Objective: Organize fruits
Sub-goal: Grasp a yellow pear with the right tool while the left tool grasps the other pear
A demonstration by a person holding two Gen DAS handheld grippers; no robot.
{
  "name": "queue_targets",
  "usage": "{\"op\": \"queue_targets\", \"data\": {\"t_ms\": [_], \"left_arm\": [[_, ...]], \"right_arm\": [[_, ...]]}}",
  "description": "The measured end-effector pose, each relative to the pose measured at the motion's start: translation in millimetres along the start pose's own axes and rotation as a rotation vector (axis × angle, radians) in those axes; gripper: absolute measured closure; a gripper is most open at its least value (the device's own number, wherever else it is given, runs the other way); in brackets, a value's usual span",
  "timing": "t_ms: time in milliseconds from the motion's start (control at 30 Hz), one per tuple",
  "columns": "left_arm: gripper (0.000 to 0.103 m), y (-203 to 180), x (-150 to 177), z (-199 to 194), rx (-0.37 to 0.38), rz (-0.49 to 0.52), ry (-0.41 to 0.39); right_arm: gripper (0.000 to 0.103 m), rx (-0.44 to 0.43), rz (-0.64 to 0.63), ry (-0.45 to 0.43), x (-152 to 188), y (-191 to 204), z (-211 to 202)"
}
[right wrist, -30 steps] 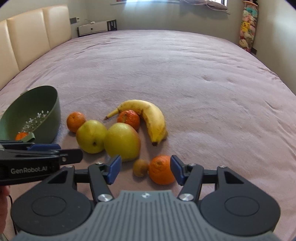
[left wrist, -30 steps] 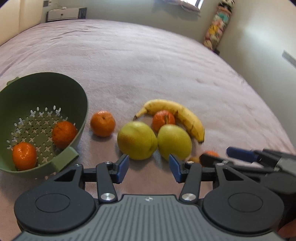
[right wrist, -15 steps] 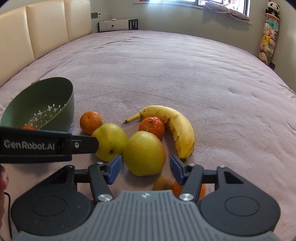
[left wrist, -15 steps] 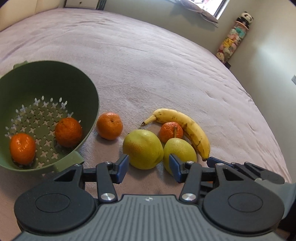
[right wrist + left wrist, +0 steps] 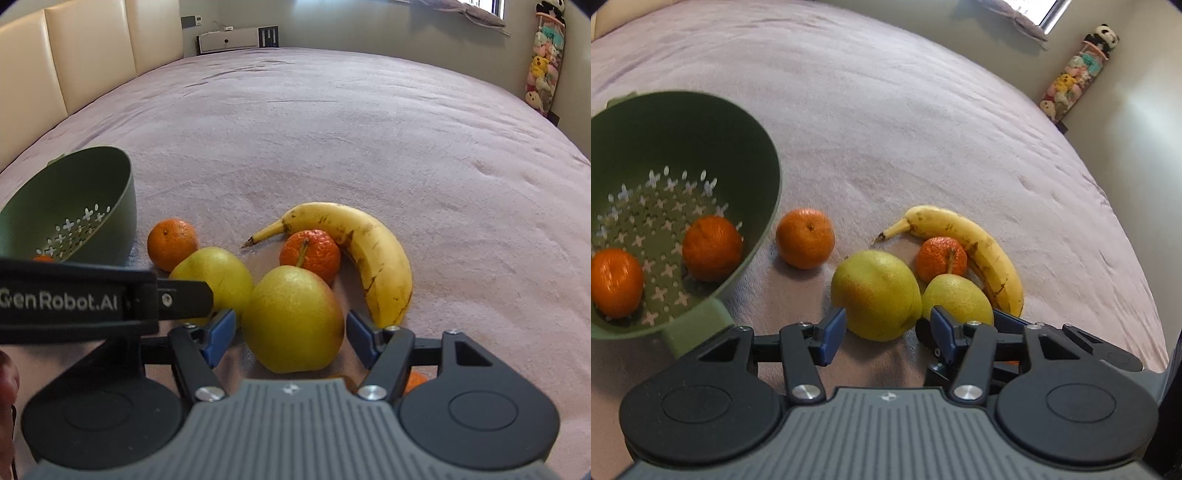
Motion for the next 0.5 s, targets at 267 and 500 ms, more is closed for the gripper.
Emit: {"op": "queue_targets", "data": {"t_ms": [267, 500], "left_arm": [[0.035, -1.3, 0.4, 10.3, -0.039, -0.063, 0.007], [0.033, 4.0, -4.2, 23.2, -0.068, -0.162, 0.013]], "right_arm": [[0.042, -0.04, 0.037, 0.01, 1.6, -9.9, -0.6], [0.042, -0.029, 0.038, 0.009, 2.2, -16.7, -2.0]]}}
Point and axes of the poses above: each gripper's, at about its wrist camera, not at the fingertips, and z roughly the way its jaws point, y to its left, x to its underside, the point moved 7 cm from there along z, roughly the way its jaws point, and after that the axes turned 7 degrees about y, right-handed, at the moved point
